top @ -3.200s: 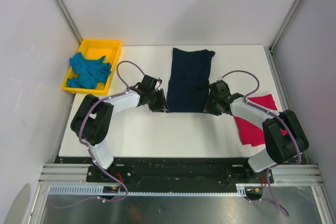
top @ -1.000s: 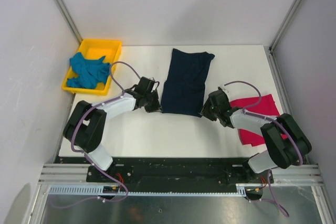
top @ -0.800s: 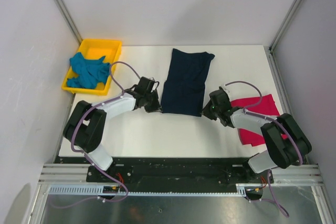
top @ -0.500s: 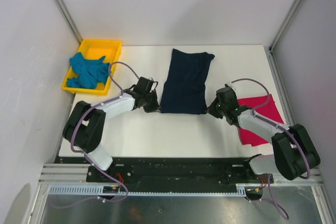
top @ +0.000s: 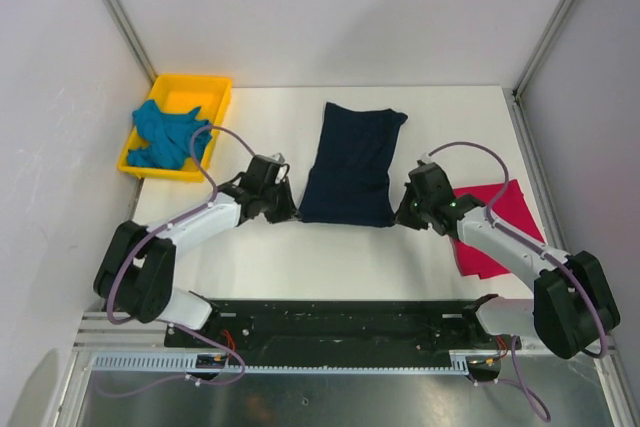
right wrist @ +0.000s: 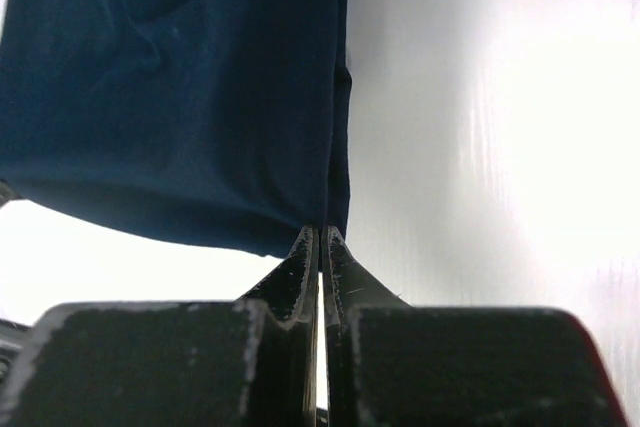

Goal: Fold and stack the t-shirts
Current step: Fold the folded rectangular tshirt in 1/3 of the way

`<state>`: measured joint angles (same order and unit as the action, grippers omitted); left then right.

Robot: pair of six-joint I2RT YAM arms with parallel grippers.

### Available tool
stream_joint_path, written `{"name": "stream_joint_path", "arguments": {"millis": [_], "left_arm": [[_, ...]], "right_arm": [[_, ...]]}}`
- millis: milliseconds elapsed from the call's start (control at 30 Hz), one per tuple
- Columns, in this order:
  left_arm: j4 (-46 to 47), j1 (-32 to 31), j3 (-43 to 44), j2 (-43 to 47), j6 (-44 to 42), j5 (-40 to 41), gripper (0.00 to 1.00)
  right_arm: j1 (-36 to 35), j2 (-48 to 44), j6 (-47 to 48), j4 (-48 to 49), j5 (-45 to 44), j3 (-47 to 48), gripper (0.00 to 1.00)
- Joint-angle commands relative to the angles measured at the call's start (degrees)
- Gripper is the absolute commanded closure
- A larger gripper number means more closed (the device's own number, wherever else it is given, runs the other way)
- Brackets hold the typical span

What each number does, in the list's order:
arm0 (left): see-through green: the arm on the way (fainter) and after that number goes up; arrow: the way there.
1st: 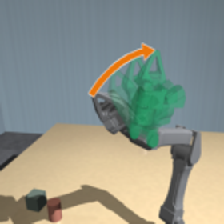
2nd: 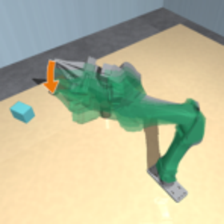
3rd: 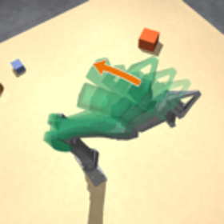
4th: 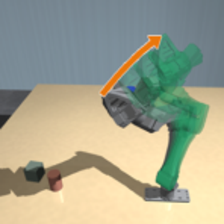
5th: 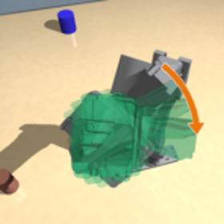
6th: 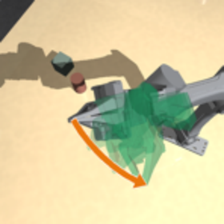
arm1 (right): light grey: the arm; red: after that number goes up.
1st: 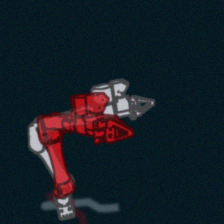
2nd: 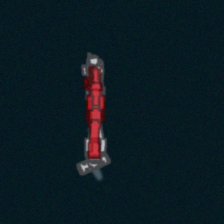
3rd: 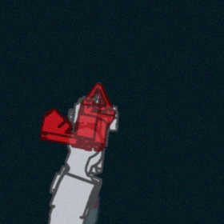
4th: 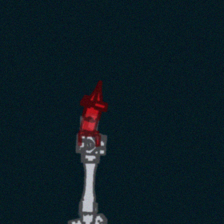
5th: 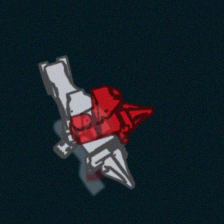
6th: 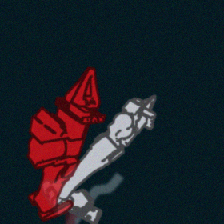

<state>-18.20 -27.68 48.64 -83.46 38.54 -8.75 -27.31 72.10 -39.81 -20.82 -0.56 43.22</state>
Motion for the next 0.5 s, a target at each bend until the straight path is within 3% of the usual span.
{"name": "stream_joint_path", "arguments": {"millis": [0,233,300,400,467], "left_arm": [[-1.9,-0.7,-4.8,4.4,-0.2,0.2,1.00],[-1.8,-4.0,-14.2,9.3,4.2,0.7,1.00],[-1.8,-5.0,-15.9,10.5,5.0,1.0,1.00],[-1.9,-5.5,-17.3,11.8,5.5,1.1,1.00],[-1.9,-5.5,-17.4,12.3,5.3,1.1,0.95]], "right_arm": [[-4.8,-1.9,-0.2,-5.9,-2.3,-1.6,1.00],[-13.9,-4.9,-9.2,-4.2,-1.6,-11.3,0.98],[-15.8,-6.4,-10.8,-5.1,-2.4,-12.8,0.91],[-16.6,-10.6,-11.4,-8.2,-2.9,-13.4,0.71],[-15.6,-15.0,-11.0,-10.9,-3.6,-12.6,0.62]]}}
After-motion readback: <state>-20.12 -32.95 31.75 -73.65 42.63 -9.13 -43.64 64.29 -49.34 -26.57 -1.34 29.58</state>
